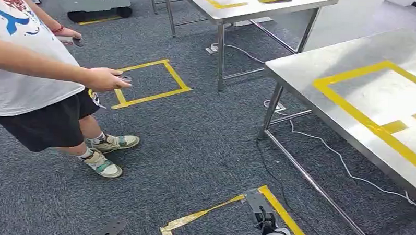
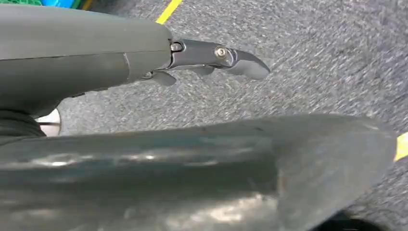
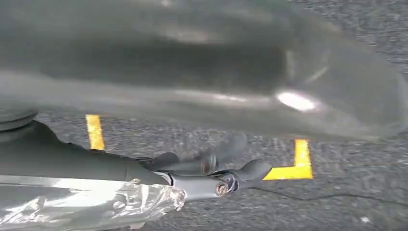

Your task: Take the parts from the cabinet and place them on the table.

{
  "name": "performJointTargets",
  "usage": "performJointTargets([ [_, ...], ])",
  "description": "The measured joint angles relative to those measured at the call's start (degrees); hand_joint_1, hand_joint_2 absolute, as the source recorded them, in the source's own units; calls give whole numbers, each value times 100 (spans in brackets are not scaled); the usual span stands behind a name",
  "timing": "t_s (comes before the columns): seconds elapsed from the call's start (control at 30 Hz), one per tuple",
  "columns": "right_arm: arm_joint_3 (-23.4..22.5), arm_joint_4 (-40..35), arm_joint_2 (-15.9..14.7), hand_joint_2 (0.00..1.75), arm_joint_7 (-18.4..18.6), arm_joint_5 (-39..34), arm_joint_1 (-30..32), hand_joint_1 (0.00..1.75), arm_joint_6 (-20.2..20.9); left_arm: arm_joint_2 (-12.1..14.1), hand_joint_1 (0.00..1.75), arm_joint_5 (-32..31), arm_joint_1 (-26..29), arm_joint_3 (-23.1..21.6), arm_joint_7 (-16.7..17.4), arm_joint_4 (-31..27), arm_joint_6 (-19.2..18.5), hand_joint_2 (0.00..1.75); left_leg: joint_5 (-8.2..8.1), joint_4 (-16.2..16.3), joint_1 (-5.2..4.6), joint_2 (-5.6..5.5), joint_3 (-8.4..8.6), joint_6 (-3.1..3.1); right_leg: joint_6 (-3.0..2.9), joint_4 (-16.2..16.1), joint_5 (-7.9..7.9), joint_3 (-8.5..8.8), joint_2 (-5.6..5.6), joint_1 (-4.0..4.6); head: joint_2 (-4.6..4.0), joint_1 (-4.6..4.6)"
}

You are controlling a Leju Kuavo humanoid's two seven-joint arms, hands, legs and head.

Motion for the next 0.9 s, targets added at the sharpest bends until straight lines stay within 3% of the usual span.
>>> performJointTargets([
  [0.03,-13,-2,2,0,-87,-9,-3,0,4,17,0,48,-15,37,0,0,35,0,159,-455,0,14,248,11,18,0,1,5,2,2,0,-2],
  [0.07,-22,-2,4,0,-173,-9,-16,0,13,24,0,90,-42,66,0,0,72,0,111,-738,-13,11,371,17,64,50,-19,-27,5,60,0,-4],
  [0.2,-31,-2,7,0,-314,31,-25,0,63,140,0,380,-17,305,0,0,415,0,151,-748,-8,2,330,146,174,-21,20,-17,5,34,0,0],
  [0.27,-57,-2,4,0,-330,35,-31,0,63,218,0,454,-10,397,0,0,511,0,166,-763,10,4,338,201,226,251,-194,-171,-12,30,0,46],
  [0.4,-57,-2,4,0,-330,35,-31,0,63,218,0,454,-10,397,0,0,511,0,166,-763,10,4,338,201,226,251,-194,-171,-12,30,0,46],
  [0.5,-66,-2,4,0,-330,37,-34,0,63,232,0,463,-9,418,0,0,525,0,167,-763,10,5,336,216,235,405,-283,-246,-12,28,0,50],
  [0.53,-77,-2,4,0,-328,37,-35,0,63,247,0,479,-8,450,0,0,551,0,165,-763,6,5,336,226,243,627,-393,-343,-12,21,0,52],
  [0.63,-113,6,4,0,-293,48,2,0,127,321,0,551,21,596,0,0,636,0,158,-761,-6,5,337,236,273,1816,-823,-908,-12,11,0,42],
  [0.67,-125,11,0,0,-284,57,4,0,140,356,0,562,59,702,-2,0,653,0,131,-754,7,-3,374,195,259,230,41,-132,-18,-5,0,50],
  [0.7,-125,11,2,0,-284,59,-9,0,144,380,0,562,58,721,-2,0,660,0,119,-733,-28,-7,363,159,255,25,-54,-19,-10,3,0,55],
  [0.73,-125,11,2,0,-284,61,-8,0,146,387,0,559,57,736,-2,0,662,0,128,-726,-32,-10,349,127,196,19,-24,-3,13,0,0,28],
  [0.83,-142,13,-2,0,-260,65,10,0,164,411,0,562,56,765,-2,0,664,0,157,-764,-3,-10,355,36,94,18,-4,-29,20,38,0,39],
  [0.87,-146,13,0,0,-251,66,3,0,190,424,0,568,52,767,-2,0,664,0,101,-725,10,-3,338,6,48,-12,20,-8,12,-2,0,42],
  [0.9,-149,13,-2,0,-251,66,-8,0,208,404,0,575,50,771,-2,0,658,0,-64,-506,1,3,244,-17,20,-14,19,-9,11,-5,0,13],
])
